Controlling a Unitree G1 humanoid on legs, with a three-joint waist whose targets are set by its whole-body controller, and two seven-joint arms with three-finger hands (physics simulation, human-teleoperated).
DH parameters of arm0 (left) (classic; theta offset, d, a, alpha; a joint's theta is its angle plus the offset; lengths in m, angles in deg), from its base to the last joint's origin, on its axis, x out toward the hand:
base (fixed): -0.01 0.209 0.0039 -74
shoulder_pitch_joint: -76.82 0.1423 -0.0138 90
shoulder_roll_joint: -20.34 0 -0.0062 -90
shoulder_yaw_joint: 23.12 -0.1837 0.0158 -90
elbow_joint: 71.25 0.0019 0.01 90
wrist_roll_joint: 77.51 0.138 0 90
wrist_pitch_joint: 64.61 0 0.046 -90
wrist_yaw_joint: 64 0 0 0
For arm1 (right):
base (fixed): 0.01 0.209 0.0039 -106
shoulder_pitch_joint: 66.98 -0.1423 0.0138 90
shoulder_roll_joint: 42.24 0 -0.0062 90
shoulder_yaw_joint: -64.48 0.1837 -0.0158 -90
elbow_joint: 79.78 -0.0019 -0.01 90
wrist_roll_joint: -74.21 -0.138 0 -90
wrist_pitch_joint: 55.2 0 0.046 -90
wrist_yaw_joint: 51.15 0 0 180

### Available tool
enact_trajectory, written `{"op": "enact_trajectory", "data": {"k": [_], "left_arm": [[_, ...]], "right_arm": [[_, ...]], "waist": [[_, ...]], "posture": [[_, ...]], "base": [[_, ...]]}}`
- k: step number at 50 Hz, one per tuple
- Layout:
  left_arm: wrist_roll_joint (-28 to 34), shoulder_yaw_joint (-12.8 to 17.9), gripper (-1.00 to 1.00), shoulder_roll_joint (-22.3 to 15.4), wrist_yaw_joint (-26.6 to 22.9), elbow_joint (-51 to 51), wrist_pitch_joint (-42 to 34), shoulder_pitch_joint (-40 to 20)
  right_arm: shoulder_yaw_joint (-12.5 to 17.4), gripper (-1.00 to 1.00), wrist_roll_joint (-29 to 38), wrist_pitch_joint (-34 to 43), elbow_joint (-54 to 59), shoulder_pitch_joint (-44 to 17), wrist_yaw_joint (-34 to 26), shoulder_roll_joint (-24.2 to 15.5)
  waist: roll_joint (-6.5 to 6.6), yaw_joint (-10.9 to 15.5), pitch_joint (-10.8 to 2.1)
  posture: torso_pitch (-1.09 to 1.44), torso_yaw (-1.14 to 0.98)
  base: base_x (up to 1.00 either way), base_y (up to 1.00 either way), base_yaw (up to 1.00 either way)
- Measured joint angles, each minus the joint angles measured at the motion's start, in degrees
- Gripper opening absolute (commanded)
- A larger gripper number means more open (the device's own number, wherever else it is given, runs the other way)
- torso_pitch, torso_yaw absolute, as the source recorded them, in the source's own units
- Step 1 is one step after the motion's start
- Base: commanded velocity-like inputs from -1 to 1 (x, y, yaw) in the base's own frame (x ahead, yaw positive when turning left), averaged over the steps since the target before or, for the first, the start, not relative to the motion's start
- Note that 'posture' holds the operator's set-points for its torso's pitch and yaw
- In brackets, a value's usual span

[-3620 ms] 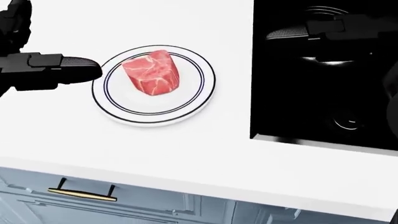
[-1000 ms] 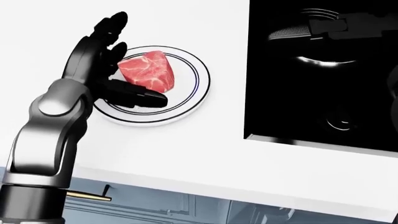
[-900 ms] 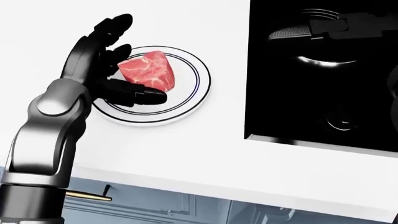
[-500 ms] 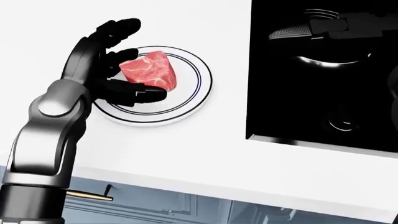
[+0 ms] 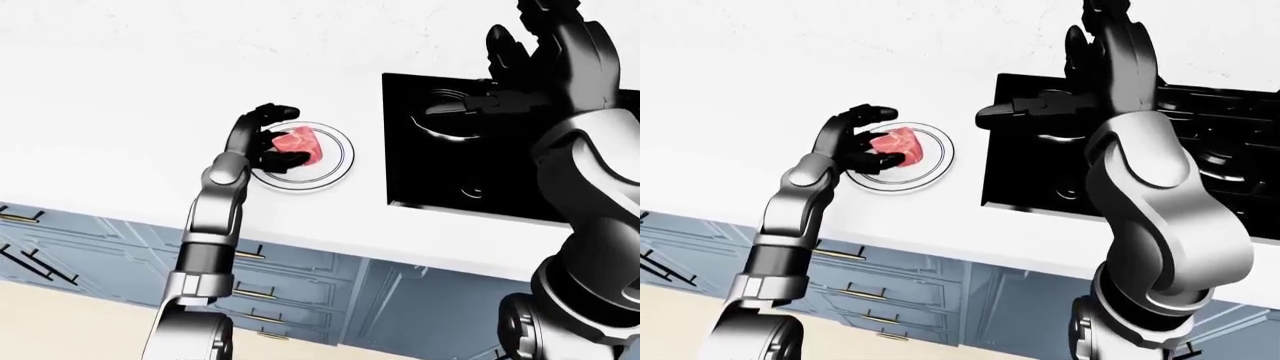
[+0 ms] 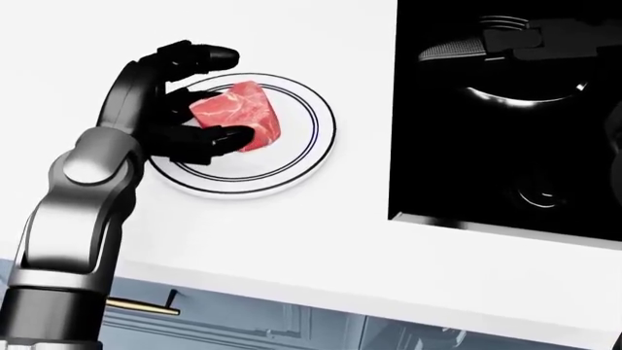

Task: Pick the steak from the plate and place it in the pan.

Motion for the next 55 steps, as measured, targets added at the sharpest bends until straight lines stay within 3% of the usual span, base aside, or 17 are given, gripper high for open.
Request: {"op": "enact_trajectory", "data": {"k": [22,23,24,26,27,28,46,55], "left_arm": [[2.88,-0.51,-0.01,0.36,0.14,2.31,3.74,-0.28],[3.00,-0.48,-0.07,0.40,0.20,2.49,3.95,-0.31],[3.06,-0.41,-0.33,0.45,0.29,2.66,4.14,-0.34],[3.14,-0.25,-0.58,0.48,0.67,2.88,4.25,-0.46],[3.16,-0.21,-0.98,0.49,0.87,2.82,4.18,-0.47],[3.16,-0.17,-1.00,0.49,1.05,2.87,4.18,-0.53],[-1.70,0.30,-1.00,0.11,2.50,3.00,1.35,-2.74],[-4.92,1.14,-1.00,-1.30,3.56,-6.65,-6.02,-4.85]], "right_arm": [[-0.06,1.00,-0.10,-0.17,0.14,-0.03,0.01,-0.14],[-0.08,1.00,-0.08,-0.28,0.18,0.04,-0.02,-0.12],[-0.08,1.00,-0.06,-0.32,0.18,0.08,-0.04,-0.10],[-0.11,1.00,-0.03,-0.32,0.12,0.09,-0.04,-0.05],[-0.13,1.00,-0.03,-0.26,0.07,0.05,-0.02,-0.02],[-0.12,1.00,-0.05,-0.13,-0.01,-0.02,0.01,-0.01],[-0.16,1.00,0.10,-0.05,0.07,0.01,-0.08,0.09],[-0.14,1.00,0.36,0.17,0.29,0.08,-0.05,-0.06]], "waist": [[-0.03,0.10,-0.22],[-0.04,0.08,-0.22],[-0.04,0.07,-0.21],[-0.05,-0.01,-0.16],[-0.04,-0.06,-0.14],[-0.03,-0.08,-0.12],[-0.11,-0.23,0.50],[0.05,-0.37,0.58]], "posture": [[0.00,0.00],[0.00,0.00],[0.00,0.00],[0.00,0.00],[0.00,0.00],[0.00,0.00],[0.00,0.00],[0.00,0.00]], "base": [[0.00,0.00,0.00],[0.00,0.00,0.00],[0.00,0.00,0.00],[0.00,0.00,0.00],[0.00,0.00,0.00],[0.00,0.00,0.00],[0.00,0.00,0.00],[0.00,0.00,0.00]]}}
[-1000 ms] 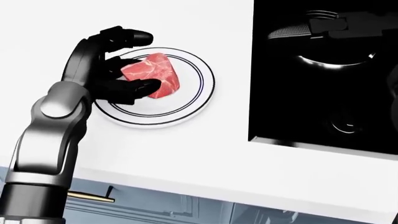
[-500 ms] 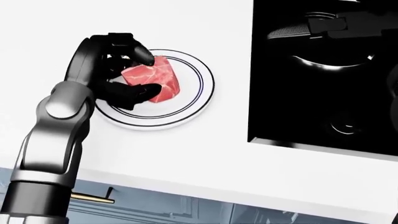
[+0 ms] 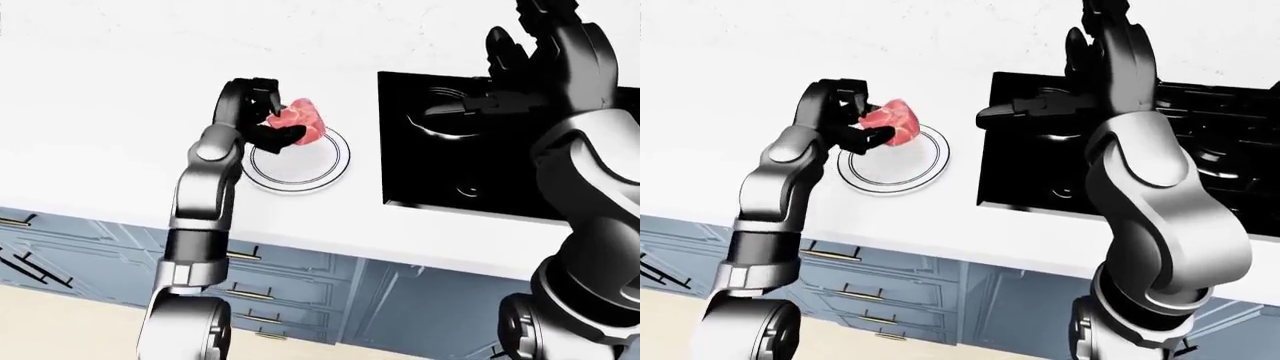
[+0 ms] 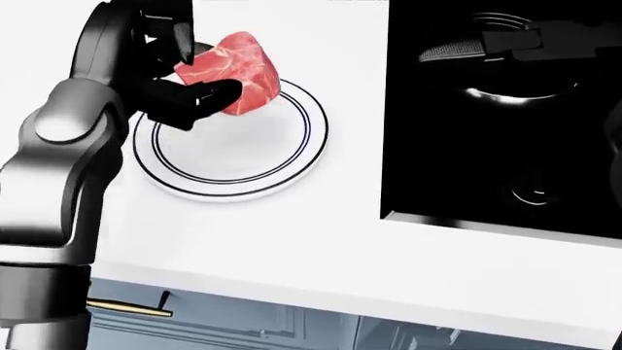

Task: Pick the steak from the plate and place it in the pan.

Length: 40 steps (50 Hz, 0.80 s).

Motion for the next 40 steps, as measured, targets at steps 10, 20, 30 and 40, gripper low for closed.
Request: {"op": "enact_trajectory", "data": {"k": [10,20,30,40], "left_arm": [[-4.82,1.11,-1.00,-1.54,2.02,-15.28,-9.62,1.79],[-9.66,3.96,-1.00,-3.66,5.10,-24.64,-15.27,5.70],[-11.01,3.12,-1.00,-3.90,6.17,-25.66,-14.23,8.81],[-10.25,5.05,-1.00,-4.87,7.38,-26.85,-14.56,8.91]], "right_arm": [[-0.09,1.00,1.23,4.76,-1.55,-1.97,0.85,-0.53],[0.20,1.00,3.59,10.82,-3.64,-5.12,1.82,-0.78],[-0.61,1.00,5.38,9.96,-2.98,-4.41,0.23,0.24],[1.12,1.00,4.18,10.38,-4.12,-4.98,-0.19,0.39]], "waist": [[0.31,-0.04,0.18],[0.34,0.02,0.56],[0.50,0.12,0.64],[-1.13,-0.74,-0.24]], "posture": [[0.00,0.00],[0.00,0.00],[0.00,0.00],[0.00,0.00]], "base": [[0.00,0.00,0.00],[0.00,0.00,0.00],[0.00,0.00,0.00],[0.00,0.00,-0.65]]}}
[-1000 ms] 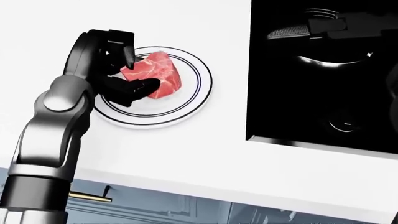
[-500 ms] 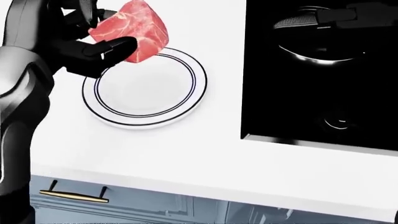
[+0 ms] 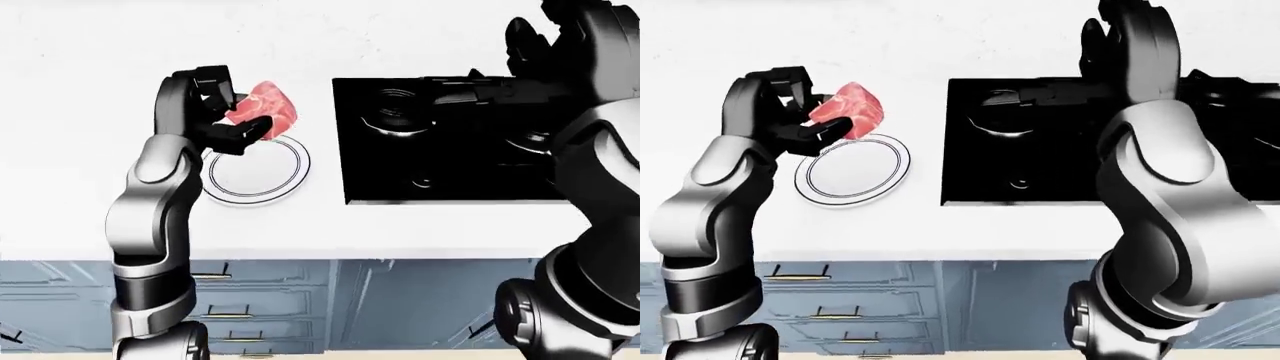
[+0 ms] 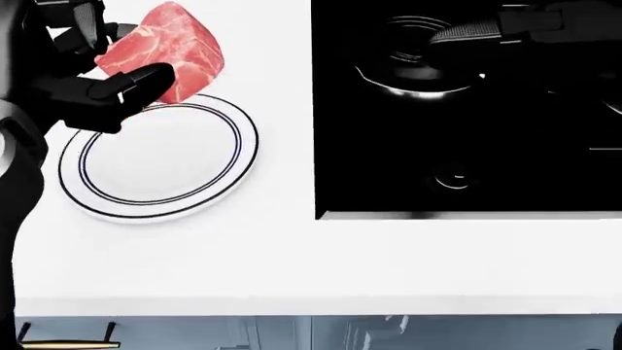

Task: Pick the steak from the plate and place it in the pan.

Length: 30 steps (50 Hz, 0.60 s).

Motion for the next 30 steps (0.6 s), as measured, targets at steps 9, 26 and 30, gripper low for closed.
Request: {"op": "enact_trajectory", "data": {"k": [9,26,30], "left_arm": [[-2.11,-2.51,-1.00,0.69,-1.59,-1.04,-0.11,-0.61],[-1.14,-0.33,-1.00,-0.56,0.00,-1.60,0.12,-0.73],[-1.30,-0.28,-1.00,-0.64,-0.02,-1.75,0.19,-0.79]], "right_arm": [[-0.32,1.00,0.50,-0.93,1.57,0.99,0.97,-0.24],[-0.25,1.00,-1.41,-1.22,0.37,0.06,0.82,-0.15],[-0.47,1.00,-1.57,-1.11,0.52,0.09,0.91,-0.20]], "waist": [[2.61,0.89,1.22],[2.79,0.90,-0.80],[-0.63,1.43,-0.69]], "posture": [[0.00,0.00],[0.00,0.00],[0.00,0.00]], "base": [[0.00,0.00,0.00],[0.00,-0.19,0.00],[0.00,-0.28,0.00]]}}
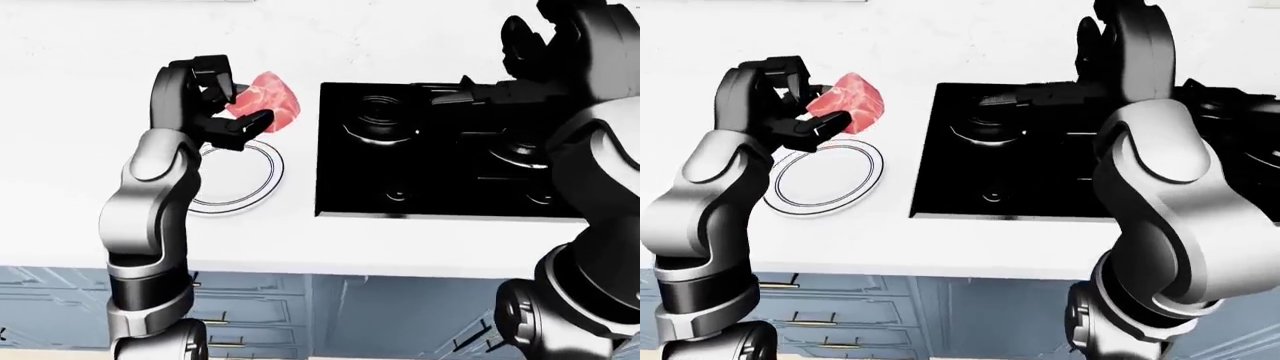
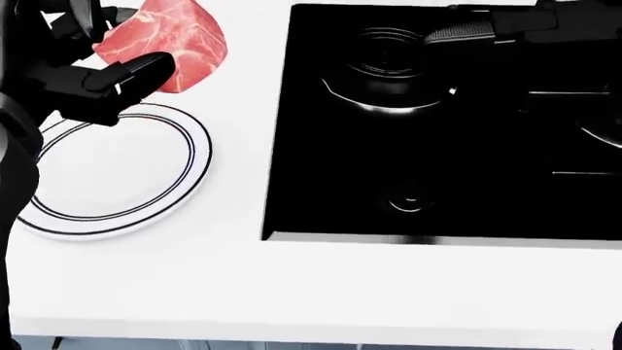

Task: Pick the steak from the plate and place it in the pan.

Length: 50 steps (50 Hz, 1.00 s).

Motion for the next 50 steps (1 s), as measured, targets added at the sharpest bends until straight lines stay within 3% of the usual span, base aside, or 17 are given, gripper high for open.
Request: {"op": "enact_trajectory", "data": {"k": [1,2,5,15,16,21,26,28,29,31,37,43,46,47,50], "left_arm": [[0.03,-0.12,-1.00,0.24,0.02,0.21,0.07,-0.01],[-0.02,-0.50,-1.00,0.68,0.00,0.46,0.11,0.27],[-0.57,-2.21,-1.00,1.16,-0.58,1.24,-0.80,0.96],[-0.26,-0.80,-1.00,0.45,-0.44,0.91,0.42,0.25],[-0.23,-0.50,-1.00,0.25,-0.40,0.95,0.46,0.55],[0.57,0.04,-1.00,0.09,0.20,2.82,-0.72,1.20],[0.23,-0.10,-1.00,0.10,0.14,0.94,-0.22,0.55],[0.13,-0.15,-1.00,0.05,0.08,0.78,-0.01,0.19],[0.11,-0.28,-1.00,0.36,0.07,0.68,0.20,0.01],[-0.24,-1.28,-1.00,0.95,-0.21,0.77,0.30,0.53],[-0.74,-1.75,-1.00,0.83,-0.72,0.89,-0.95,0.53],[-0.43,-1.07,-1.00,0.67,-0.33,0.17,-0.13,0.47],[-0.39,-1.02,-1.00,0.50,-0.32,0.63,-0.53,0.30],[-0.35,-0.67,-1.00,0.29,-0.29,0.65,-0.48,0.65],[0.14,-0.12,-1.00,0.29,0.10,1.42,-1.23,1.65]], "right_arm": [[0.11,1.00,-0.04,-0.02,0.14,0.08,0.01,-0.19],[0.43,1.00,0.02,0.01,0.17,0.46,0.09,-0.33],[1.12,1.00,0.58,0.73,0.70,1.06,0.63,-0.38],[0.56,1.00,0.26,0.25,0.41,0.12,0.71,-0.34],[0.20,1.00,0.19,0.18,0.38,0.48,0.68,0.02],[-0.59,1.00,-0.59,0.60,0.90,0.79,0.05,-0.03],[-0.04,1.00,-0.23,-0.11,-0.08,0.03,0.28,-0.25],[-0.11,1.00,-0.28,-0.14,-0.02,-0.03,0.27,-0.30],[0.09,1.00,-0.26,-0.15,0.12,0.05,0.27,-0.54],[0.70,1.00,0.12,0.22,0.53,1.01,0.54,-0.48],[0.61,1.00,0.48,0.20,0.23,0.45,0.76,-0.48],[0.54,1.00,0.35,0.51,0.58,0.54,0.67,-0.36],[0.39,1.00,0.21,0.55,0.54,-0.03,0.61,-0.37],[0.11,1.00,0.11,0.42,0.20,0.20,0.56,0.07],[-0.62,1.00,-0.54,0.74,0.65,0.88,0.07,0.13]], "waist": [[-0.63,-0.20,-0.16],[0.11,-0.68,0.34],[0.76,-1.02,0.98],[5.77,-0.30,0.48],[4.98,0.10,0.65],[5.16,0.06,-0.61],[1.99,-0.33,-0.40],[-0.22,-0.50,-0.59],[-0.60,-0.85,-0.84],[-0.50,-1.38,0.55],[2.37,-0.40,0.43],[3.82,0.19,0.73],[5.78,0.52,0.53],[5.18,1.12,0.73],[6.06,0.61,-0.22]], "posture": [[0.00,0.00],[0.00,0.00],[0.00,0.00],[0.00,0.00],[0.00,0.00],[0.00,0.00],[0.00,0.00],[0.00,0.00],[0.00,0.00],[0.00,0.00],[0.00,0.00],[0.00,0.00],[0.00,0.00],[0.00,0.00],[0.00,0.00]], "base": [[0.00,-0.28,0.00],[0.00,-0.28,0.00],[0.00,-0.27,0.00],[-0.15,-0.29,0.00],[-0.19,-0.30,0.00],[-0.19,-0.31,0.00],[-0.19,-0.30,0.00],[-0.18,-0.30,0.00],[-0.18,-0.30,0.00],[-0.18,-0.30,0.00],[-0.18,-0.31,0.00],[-0.19,-0.31,0.00],[-0.19,-0.33,0.00],[-0.18,-0.35,0.00],[-0.10,-0.33,0.00]]}}
